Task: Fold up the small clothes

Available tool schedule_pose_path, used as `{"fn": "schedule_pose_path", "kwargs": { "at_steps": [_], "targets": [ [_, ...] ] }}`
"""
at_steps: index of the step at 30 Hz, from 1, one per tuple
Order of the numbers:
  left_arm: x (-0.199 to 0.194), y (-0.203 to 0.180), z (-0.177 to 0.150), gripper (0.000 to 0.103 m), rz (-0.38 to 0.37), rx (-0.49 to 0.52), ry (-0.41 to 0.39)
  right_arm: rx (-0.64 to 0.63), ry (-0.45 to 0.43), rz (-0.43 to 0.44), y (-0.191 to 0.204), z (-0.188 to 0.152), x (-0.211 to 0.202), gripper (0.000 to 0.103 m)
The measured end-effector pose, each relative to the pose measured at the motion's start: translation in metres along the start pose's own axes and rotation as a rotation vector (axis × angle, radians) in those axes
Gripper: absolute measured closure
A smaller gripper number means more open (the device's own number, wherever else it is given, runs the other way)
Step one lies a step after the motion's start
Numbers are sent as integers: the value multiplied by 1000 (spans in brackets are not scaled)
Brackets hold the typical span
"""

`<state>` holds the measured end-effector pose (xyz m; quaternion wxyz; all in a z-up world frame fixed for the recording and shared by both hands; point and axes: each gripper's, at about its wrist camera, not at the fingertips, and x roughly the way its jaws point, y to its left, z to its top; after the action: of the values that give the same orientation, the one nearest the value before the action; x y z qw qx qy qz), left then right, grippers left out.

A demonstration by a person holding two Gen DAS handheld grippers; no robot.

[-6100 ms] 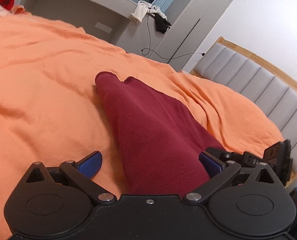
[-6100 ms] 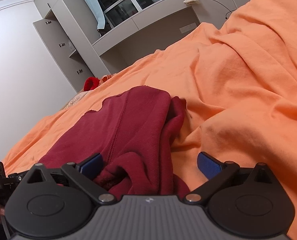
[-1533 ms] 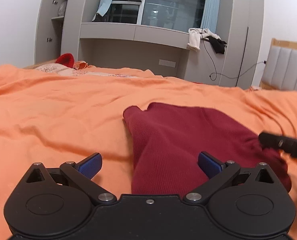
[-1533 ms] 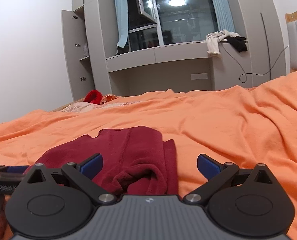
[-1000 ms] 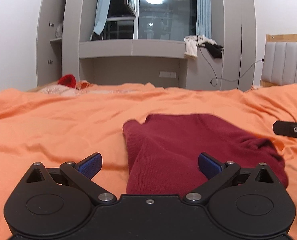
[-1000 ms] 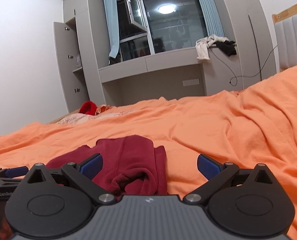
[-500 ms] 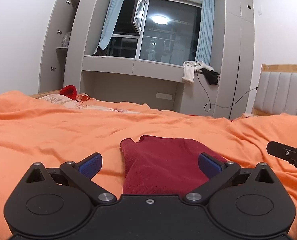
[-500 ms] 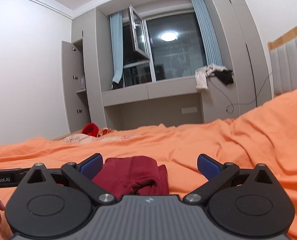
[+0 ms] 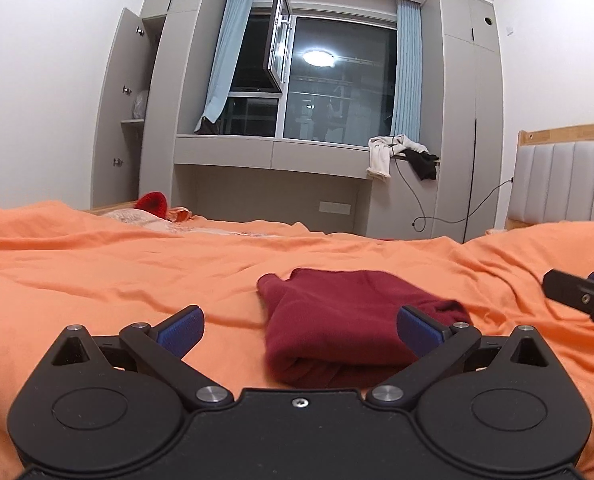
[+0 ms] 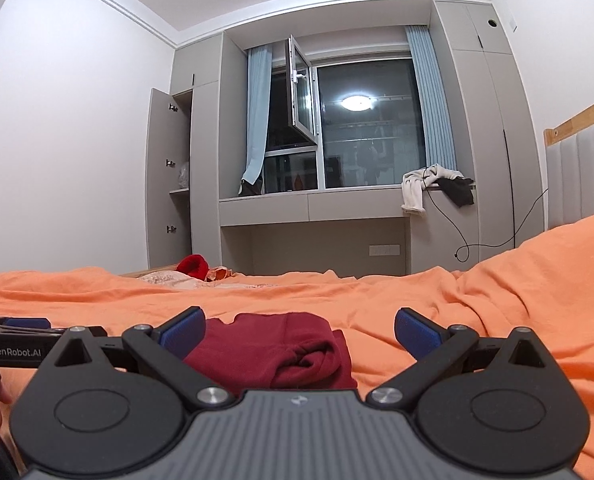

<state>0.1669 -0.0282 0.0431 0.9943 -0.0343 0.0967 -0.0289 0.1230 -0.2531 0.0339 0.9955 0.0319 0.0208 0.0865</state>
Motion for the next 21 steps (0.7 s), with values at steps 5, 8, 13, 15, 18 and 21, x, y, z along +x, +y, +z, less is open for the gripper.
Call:
{"fn": "schedule_pose_path", "kwargs": {
  "at_steps": [5,8,13,15,18,21],
  "targets": [
    [-21,7,-9,1,15,-4,-3,13,10,-7,3,-7,-19,0],
    [-33,11,-12,1,22,-13,-9,12,18,-12,6,-12,-30,0],
    [-49,16,-20,1,31,-1,-5,15,57,-24,10,-21,-45,0],
    [-52,17,-24,1,25,2,15,24,73,-26,11,-24,-48,0],
    [-54,17,-29,1,18,14,41,29,92,-34,12,-27,-49,0],
    [-53,16,-32,1,22,33,49,24,99,-36,11,-28,-48,0]
  ]
}}
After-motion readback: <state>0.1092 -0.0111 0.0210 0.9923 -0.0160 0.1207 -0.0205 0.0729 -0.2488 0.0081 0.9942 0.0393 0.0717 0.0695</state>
